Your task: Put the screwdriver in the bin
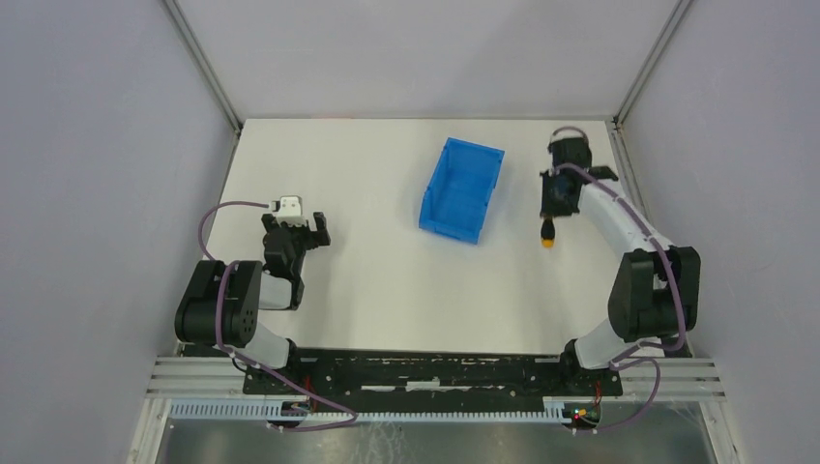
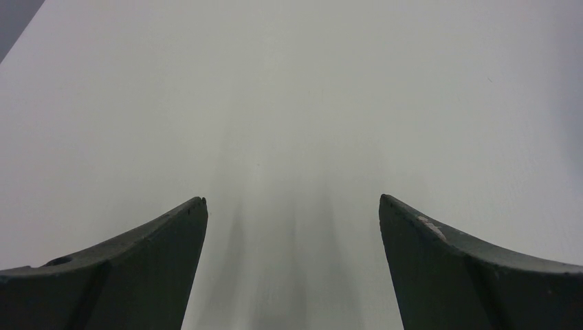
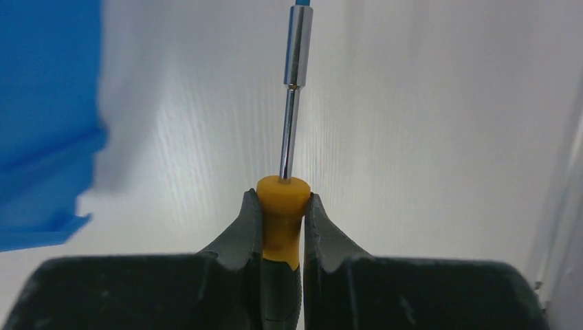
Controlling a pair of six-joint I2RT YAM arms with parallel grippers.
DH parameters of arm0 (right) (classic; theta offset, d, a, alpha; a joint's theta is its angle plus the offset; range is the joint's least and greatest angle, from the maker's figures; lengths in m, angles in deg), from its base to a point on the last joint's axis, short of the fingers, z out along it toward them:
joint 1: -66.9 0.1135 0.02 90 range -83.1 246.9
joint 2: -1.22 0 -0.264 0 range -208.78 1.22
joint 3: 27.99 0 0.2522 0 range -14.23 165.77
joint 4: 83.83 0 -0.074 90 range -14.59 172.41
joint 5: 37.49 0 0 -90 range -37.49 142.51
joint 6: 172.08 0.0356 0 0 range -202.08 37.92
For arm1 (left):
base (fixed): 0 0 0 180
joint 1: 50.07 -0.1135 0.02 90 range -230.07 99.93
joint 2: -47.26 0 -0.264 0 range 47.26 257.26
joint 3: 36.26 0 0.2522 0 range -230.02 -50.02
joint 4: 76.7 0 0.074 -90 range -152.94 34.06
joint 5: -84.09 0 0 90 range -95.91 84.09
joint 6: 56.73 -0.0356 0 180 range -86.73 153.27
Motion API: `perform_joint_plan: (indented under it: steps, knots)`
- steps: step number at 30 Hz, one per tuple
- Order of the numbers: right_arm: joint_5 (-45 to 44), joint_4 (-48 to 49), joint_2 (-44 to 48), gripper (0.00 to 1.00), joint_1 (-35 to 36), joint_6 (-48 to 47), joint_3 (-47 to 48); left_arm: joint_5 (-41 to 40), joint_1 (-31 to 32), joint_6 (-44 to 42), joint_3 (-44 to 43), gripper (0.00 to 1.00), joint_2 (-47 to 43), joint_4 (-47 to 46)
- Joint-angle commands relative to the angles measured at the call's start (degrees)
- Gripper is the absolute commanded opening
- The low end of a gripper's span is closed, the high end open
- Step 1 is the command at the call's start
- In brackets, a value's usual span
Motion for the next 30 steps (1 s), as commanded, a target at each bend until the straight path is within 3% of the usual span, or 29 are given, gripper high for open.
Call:
perform_joint_plan:
  steps: [1, 5, 9, 11, 16, 19, 22, 30]
  knots:
    - [1.62, -17.86, -2.50, 0.00, -1.37, -5.31, 25.62, 0.25, -0.27, 0.91, -0.61, 1.00, 0.15, -2.68]
    - [1.65, -21.00, -5.04, 0.00, -3.10, -3.58, 35.89, 0.24, -0.27, 0.91, -0.61, 1.00, 0.21, -2.68]
    - [7.02, -17.08, -5.86, 0.00, -3.02, 1.36, 36.30, 0.24, -0.27, 0.91, -0.61, 1.00, 0.17, -2.68]
    - [10.11, -10.69, -4.60, 0.00, -1.76, 6.52, 34.07, 0.24, -0.27, 0.91, -0.61, 1.00, 0.18, -2.68]
    - [2.66, 4.98, -3.95, 0.00, 11.00, 14.20, 32.76, 0.24, -0.27, 0.91, -0.61, 1.00, 0.17, -2.68]
    - [-3.02, 2.92, -10.22, 0.00, 16.78, 13.86, 39.28, 0.24, -0.27, 0.91, -0.61, 1.00, 0.17, -2.68]
    - [-5.76, -0.80, -16.59, 0.00, 18.79, 13.47, 44.10, 0.28, -0.27, 0.91, -0.60, 1.00, 0.22, -2.67]
    - [-7.56, 6.63, -23.35, 0.00, 21.35, 13.77, 38.24, 0.24, -0.27, 0.91, -0.61, 1.00, 0.19, -2.68]
